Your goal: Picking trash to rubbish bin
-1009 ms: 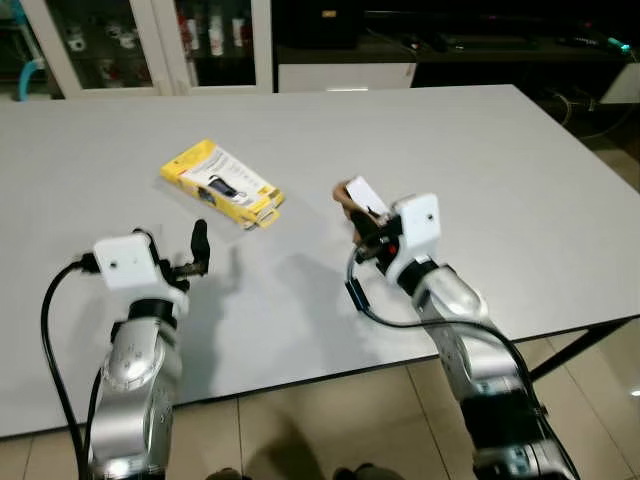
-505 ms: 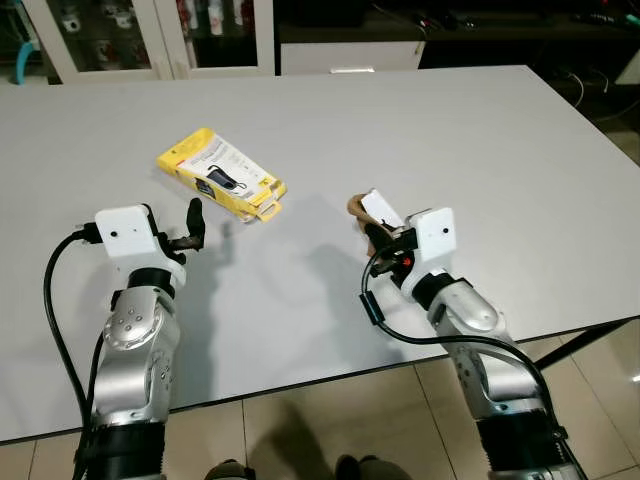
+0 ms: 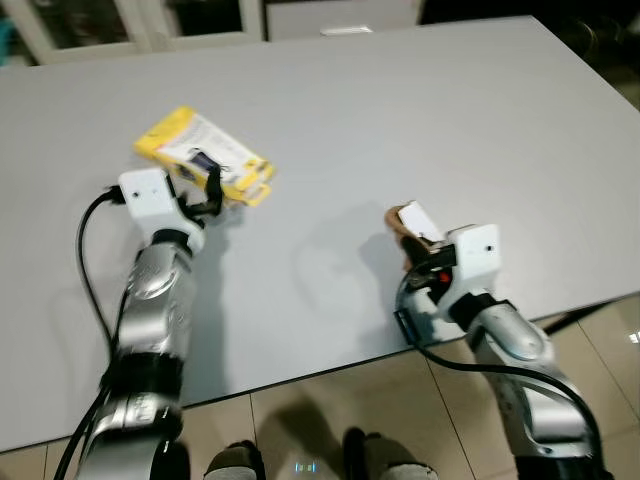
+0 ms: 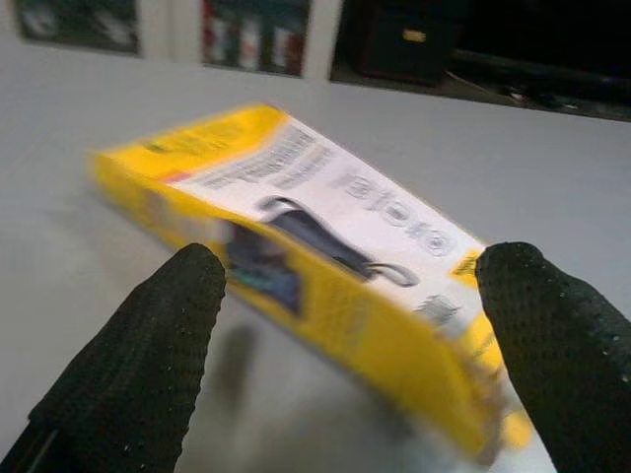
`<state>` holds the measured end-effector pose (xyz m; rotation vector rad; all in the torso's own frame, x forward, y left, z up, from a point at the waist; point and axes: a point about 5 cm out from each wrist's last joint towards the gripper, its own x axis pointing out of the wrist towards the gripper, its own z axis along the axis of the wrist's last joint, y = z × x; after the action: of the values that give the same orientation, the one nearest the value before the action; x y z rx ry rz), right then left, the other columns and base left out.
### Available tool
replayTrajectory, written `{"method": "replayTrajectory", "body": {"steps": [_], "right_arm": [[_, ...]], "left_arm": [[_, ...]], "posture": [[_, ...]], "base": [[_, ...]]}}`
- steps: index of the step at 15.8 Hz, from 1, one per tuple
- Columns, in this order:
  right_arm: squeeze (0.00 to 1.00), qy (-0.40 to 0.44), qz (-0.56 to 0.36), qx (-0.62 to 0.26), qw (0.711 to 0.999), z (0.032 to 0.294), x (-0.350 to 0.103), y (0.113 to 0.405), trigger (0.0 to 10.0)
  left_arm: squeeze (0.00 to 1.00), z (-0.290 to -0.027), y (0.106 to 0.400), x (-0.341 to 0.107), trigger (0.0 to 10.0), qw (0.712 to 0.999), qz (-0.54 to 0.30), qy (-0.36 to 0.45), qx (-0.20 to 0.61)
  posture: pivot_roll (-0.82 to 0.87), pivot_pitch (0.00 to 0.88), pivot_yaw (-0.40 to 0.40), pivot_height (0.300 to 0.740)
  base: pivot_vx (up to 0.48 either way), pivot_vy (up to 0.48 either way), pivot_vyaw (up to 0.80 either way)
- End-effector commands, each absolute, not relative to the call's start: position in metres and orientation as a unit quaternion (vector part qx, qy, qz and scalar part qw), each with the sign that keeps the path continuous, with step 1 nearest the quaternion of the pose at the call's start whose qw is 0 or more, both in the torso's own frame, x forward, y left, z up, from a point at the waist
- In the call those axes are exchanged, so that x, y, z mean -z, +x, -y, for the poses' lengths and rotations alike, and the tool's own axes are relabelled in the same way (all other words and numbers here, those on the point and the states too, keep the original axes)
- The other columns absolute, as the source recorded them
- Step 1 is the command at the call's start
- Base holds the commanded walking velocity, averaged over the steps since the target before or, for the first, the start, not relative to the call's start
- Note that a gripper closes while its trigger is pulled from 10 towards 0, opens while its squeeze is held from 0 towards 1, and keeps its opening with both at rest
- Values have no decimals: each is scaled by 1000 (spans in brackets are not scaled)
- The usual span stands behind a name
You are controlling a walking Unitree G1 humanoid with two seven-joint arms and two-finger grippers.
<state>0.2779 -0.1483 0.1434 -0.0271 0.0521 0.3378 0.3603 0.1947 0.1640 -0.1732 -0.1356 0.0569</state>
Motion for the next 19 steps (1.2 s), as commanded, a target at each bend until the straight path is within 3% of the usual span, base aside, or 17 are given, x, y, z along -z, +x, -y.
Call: {"method": "replayTrajectory", "body": {"steps": [1,9,15,19], "right_arm": [[0,-9,-30,-164,986,152,-145,272,10000],[0,-10,-45,-163,985,154,-149,259,10000],[0,4,-47,-168,985,146,-148,260,10000],[0,10,-49,-167,985,145,-147,258,10000]], "left_arm": [[0,-195,366,-164,10000,992,71,-104,-25],[0,-202,395,-194,10000,977,103,-175,-68],[0,-209,403,-230,10000,978,155,-125,-58],[0,-215,408,-240,10000,985,144,-87,-47]], "posture": [[-271,326,-5,740],[-306,336,-12,740],[-272,324,0,740],[-269,330,7,740]], "base": [[0,0,0],[0,0,0],[0,0,0],[0,0,0]]}}
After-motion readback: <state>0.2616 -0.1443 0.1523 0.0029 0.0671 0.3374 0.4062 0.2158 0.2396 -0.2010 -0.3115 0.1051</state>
